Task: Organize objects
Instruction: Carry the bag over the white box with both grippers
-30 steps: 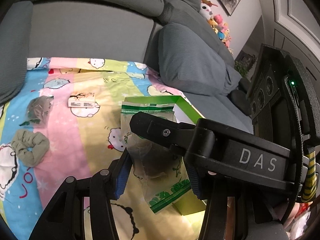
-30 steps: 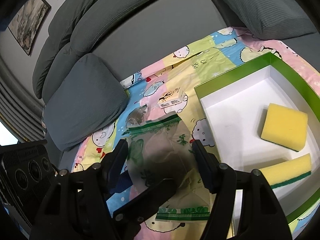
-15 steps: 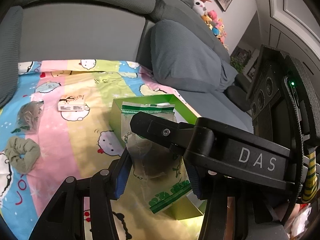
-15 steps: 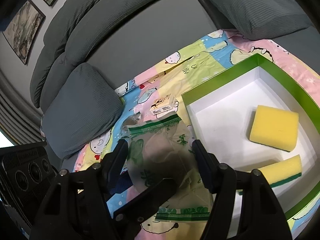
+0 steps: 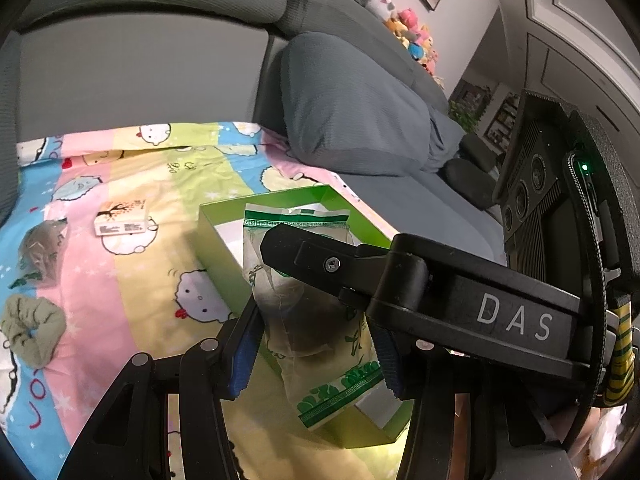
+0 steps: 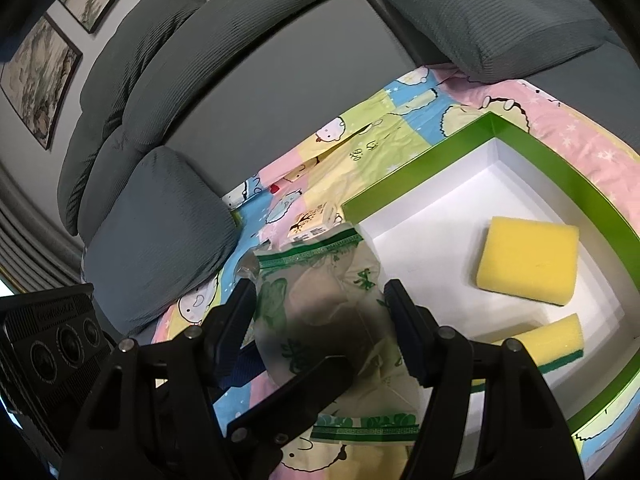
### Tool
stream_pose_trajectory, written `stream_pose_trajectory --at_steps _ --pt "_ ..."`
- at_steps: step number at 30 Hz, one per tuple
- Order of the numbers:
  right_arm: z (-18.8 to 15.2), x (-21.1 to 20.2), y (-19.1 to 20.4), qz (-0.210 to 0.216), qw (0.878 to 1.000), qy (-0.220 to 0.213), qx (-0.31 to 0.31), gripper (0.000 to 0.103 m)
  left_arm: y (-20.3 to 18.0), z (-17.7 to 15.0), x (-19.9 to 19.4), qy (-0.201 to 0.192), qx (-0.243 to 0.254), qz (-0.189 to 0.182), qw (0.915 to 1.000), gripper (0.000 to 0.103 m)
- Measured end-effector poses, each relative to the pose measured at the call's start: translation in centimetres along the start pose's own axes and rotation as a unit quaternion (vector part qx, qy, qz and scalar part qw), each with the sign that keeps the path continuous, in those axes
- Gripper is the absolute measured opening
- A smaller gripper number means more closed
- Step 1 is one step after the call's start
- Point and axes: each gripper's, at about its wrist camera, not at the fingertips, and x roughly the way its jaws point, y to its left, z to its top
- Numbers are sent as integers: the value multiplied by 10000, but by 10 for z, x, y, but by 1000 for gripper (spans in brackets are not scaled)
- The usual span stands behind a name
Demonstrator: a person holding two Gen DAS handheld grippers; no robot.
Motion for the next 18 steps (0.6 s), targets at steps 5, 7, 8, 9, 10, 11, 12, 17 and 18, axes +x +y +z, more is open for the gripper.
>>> stream_pose_trajectory --at_steps 5,7,8,9,10,11,12,17,18 --pt "2 -2 -10 -34 9999 -29 134 65 -5 2 8 74 51 -39 10000 52" --pt "2 -3 -14 -64 9998 -45 185 65 -7 2 11 104 67 -65 9999 52" --pt "2 -4 -16 -77 9998 -51 203 65 -8 2 13 109 69 -61 9999 52" --pt "2 -5 -17 -84 9997 -54 218 65 -9 3 14 124 84 -68 9999 52" --pt "2 -6 -19 -88 9997 -59 239 65 -10 3 16 134 101 -71 9998 52" --pt "3 -6 -20 -91 9996 -66 261 65 -11 3 17 146 115 -75 9998 52" --pt "3 -7 -22 -95 9995 -75 287 65 -12 4 18 156 127 -82 9998 52" --pt "5 -10 -30 -126 9991 -117 392 65 -17 5 25 227 175 -142 9995 52" --pt "5 -10 -31 -136 9990 -121 408 65 -17 5 26 237 178 -149 9994 52"
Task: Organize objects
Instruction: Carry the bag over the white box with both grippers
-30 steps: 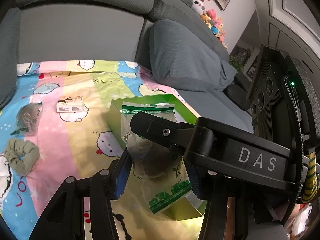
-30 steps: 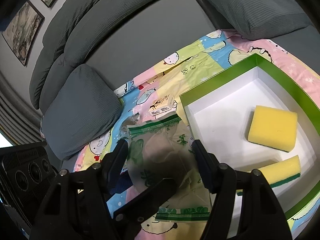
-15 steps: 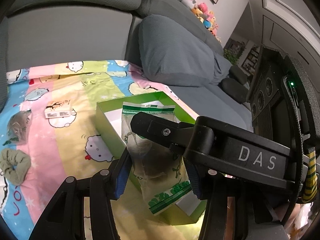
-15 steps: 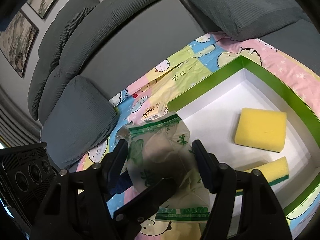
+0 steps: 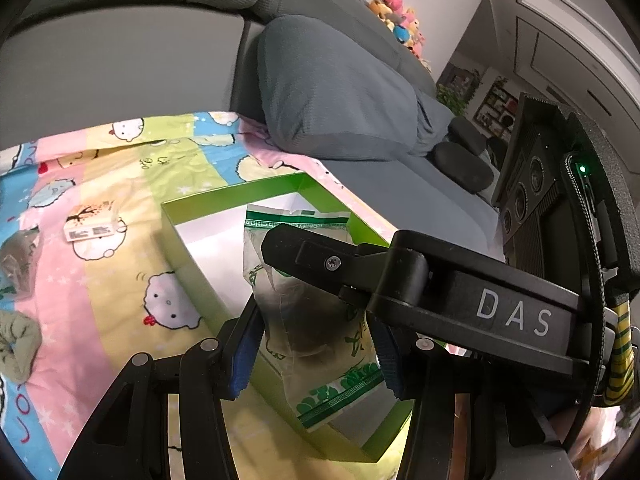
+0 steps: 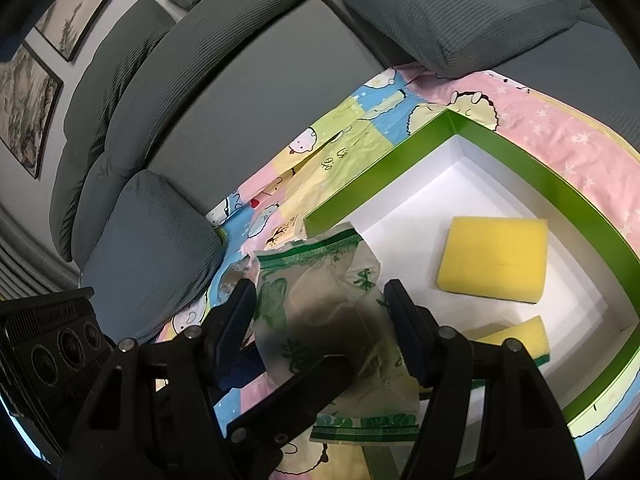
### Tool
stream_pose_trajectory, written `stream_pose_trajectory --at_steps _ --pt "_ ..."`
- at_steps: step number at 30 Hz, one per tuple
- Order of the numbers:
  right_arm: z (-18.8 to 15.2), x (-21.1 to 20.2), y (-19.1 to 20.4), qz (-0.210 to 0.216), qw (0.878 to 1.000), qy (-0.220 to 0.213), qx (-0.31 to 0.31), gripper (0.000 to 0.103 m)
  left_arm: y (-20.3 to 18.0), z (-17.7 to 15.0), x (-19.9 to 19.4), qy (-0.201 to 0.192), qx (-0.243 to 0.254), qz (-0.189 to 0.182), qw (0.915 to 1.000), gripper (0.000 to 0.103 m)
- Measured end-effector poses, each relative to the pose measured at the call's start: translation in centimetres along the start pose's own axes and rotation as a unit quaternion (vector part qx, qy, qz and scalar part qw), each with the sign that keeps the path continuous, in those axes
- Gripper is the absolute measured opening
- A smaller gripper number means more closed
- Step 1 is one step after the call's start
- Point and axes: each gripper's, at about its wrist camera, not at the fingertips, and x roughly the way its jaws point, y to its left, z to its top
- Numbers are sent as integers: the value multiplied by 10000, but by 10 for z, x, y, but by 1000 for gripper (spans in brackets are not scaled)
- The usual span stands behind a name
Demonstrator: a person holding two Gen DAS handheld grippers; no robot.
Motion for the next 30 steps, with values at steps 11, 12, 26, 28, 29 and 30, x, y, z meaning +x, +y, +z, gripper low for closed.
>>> stream_pose_trajectory --at_steps 11,12,26,28,29,30 --pt "2 -3 -14 -112 9998 -44 187 66 -6 2 14 129 57 -101 9998 52" --pt "2 -3 -16 -122 9997 -47 206 66 -7 2 15 138 58 -106 9998 52" --pt "4 -9 -32 -252 9987 -100 440 66 -17 3 30 305 139 -224 9992 52" --pt "4 -10 -34 -279 9984 -111 479 66 -19 3 32 330 157 -248 9990 52" --pt "4 -11 -36 -308 9982 -116 506 66 -19 3 33 340 159 -257 9990 52" --pt "4 -11 -37 -327 9980 -121 525 66 -20 3 35 357 159 -272 9989 52"
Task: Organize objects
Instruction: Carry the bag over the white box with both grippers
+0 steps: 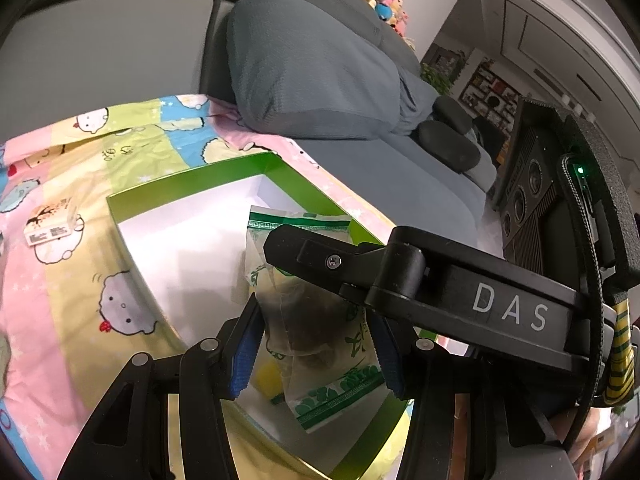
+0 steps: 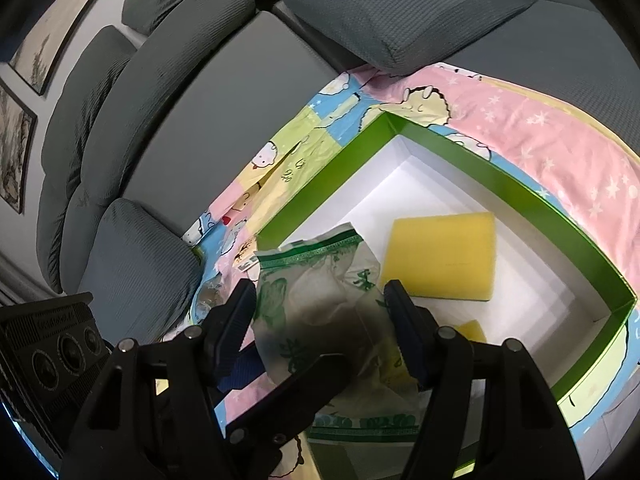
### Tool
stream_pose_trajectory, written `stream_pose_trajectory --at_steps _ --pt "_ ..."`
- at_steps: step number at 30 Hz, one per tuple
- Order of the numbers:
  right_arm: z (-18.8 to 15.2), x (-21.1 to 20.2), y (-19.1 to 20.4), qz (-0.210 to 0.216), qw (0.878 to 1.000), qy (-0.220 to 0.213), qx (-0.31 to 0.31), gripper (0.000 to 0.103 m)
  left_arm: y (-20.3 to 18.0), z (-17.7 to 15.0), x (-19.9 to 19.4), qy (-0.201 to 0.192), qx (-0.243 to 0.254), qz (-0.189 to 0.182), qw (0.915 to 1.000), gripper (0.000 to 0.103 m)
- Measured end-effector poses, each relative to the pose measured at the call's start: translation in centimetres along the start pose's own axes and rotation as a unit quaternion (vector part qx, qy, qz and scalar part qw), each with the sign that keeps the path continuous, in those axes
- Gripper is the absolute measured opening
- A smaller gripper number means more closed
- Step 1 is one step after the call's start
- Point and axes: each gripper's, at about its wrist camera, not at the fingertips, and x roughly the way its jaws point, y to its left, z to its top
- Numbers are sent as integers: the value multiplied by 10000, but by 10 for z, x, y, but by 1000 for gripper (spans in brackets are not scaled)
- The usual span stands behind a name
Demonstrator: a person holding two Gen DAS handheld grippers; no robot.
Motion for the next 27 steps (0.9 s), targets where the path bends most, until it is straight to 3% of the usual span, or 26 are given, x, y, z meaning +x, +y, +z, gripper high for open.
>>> stream_pose_trajectory --at_steps 27 --pt "4 -22 -32 -292 9979 -312 478 66 -25 2 26 146 177 -273 9994 52"
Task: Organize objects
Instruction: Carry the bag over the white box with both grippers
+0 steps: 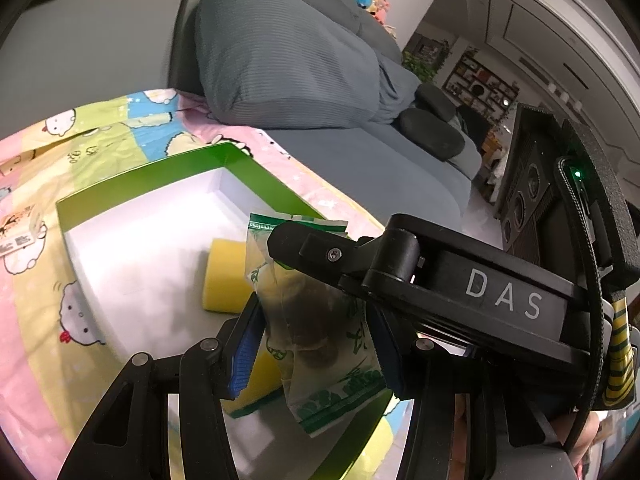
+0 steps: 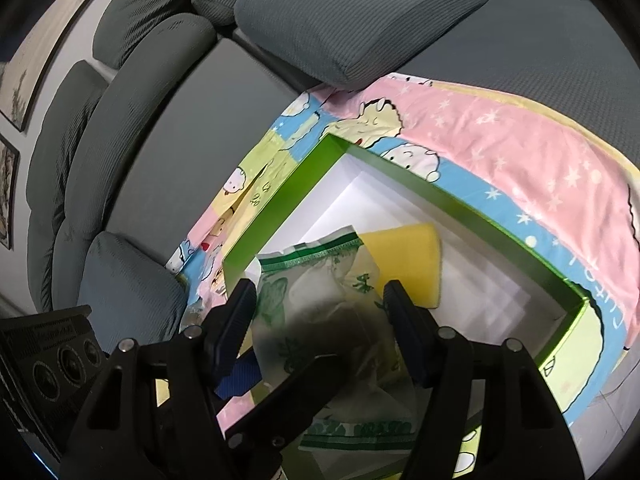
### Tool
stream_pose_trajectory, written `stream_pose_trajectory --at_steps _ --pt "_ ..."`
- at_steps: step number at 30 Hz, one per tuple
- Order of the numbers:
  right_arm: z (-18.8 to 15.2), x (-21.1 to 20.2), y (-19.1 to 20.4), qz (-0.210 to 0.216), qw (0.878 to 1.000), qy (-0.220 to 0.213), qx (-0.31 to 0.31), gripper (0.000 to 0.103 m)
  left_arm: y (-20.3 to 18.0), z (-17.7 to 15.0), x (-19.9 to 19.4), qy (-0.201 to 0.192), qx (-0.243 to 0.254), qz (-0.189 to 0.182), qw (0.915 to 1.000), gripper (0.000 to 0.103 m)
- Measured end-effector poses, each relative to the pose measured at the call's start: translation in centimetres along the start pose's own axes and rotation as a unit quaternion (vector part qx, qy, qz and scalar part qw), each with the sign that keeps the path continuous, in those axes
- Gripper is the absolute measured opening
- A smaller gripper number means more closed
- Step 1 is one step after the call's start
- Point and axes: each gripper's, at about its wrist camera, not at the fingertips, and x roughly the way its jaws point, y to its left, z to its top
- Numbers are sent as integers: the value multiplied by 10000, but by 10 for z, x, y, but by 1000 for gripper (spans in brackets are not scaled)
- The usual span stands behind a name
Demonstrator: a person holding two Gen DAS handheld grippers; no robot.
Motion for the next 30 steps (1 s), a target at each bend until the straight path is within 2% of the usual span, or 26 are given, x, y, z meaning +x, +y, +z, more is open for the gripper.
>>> stream_pose_trajectory --at_steps 9,17,23,27,30 --pt "3 -16 -13 -82 9996 -222 181 66 -18 2 5 62 141 -139 9998 52" --pt "3 -28 -2 342 9984 -445 -39 66 -27 8 -19 -293 428 186 9985 52" --pt "10 -12 29 687 9963 -371 -365 66 1 17 -40 -575 265 474 9969 52" --pt "15 15 46 915 9946 -59 -484 66 25 19 -42 -568 -34 657 9962 52" --pt "13 33 51 906 9945 185 -484 65 40 19 -39 -487 -227 674 9963 52"
